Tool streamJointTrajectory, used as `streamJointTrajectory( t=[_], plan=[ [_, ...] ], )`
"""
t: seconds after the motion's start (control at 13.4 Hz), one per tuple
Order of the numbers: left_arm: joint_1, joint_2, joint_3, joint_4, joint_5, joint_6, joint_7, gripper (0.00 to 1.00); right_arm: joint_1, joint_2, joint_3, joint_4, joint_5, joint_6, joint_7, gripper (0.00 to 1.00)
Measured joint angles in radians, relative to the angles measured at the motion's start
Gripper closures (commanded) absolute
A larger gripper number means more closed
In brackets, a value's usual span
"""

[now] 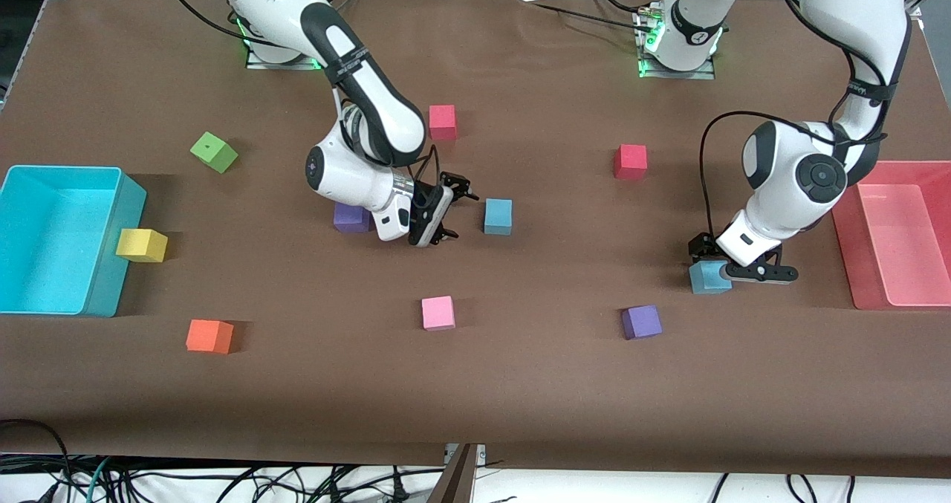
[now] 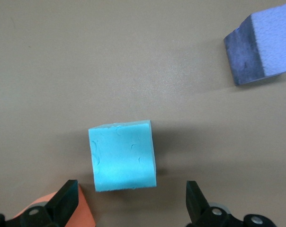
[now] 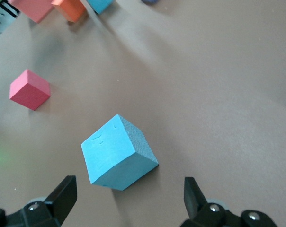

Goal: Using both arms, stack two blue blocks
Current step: 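Lower the left gripper and grasp the second cyan cube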

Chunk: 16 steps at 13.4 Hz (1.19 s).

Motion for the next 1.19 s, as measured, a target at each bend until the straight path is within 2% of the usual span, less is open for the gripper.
streamJointTrajectory(
  t=[0.07, 0.22, 0.45, 0.82, 0.89, 1.04, 1.19],
  plan=[
    [0.000, 0.016, 0.000, 0.003, 0.000, 0.016, 0.000, 0.00, -0.001, 0.001, 0.001, -0.009, 0.068, 0.000, -0.097, 0.00],
    [0.000, 0.048, 0.000, 0.014, 0.000, 0.043, 0.000, 0.00, -0.003, 0.011, 0.010, -0.015, 0.142, 0.000, -0.224, 0.00],
    [0.002, 0.090, 0.009, 0.045, 0.000, 0.049, 0.000, 0.00, -0.003, 0.035, 0.035, -0.017, 0.186, 0.011, -0.323, 0.00],
    [0.003, 0.140, 0.012, 0.077, 0.000, 0.065, 0.000, 0.01, -0.007, 0.066, 0.039, -0.016, 0.282, 0.012, -0.481, 0.00],
    [0.002, 0.146, 0.012, 0.079, 0.000, 0.067, 0.000, 0.15, -0.008, 0.068, 0.040, -0.016, 0.290, 0.012, -0.497, 0.00],
    [0.002, 0.150, 0.012, 0.081, 0.000, 0.068, 0.000, 0.61, -0.009, 0.069, 0.041, -0.015, 0.294, 0.012, -0.507, 0.00],
    [0.002, 0.151, 0.012, 0.082, 0.000, 0.068, 0.000, 0.94, -0.009, 0.069, 0.044, -0.011, 0.294, 0.012, -0.509, 0.00]
  ],
)
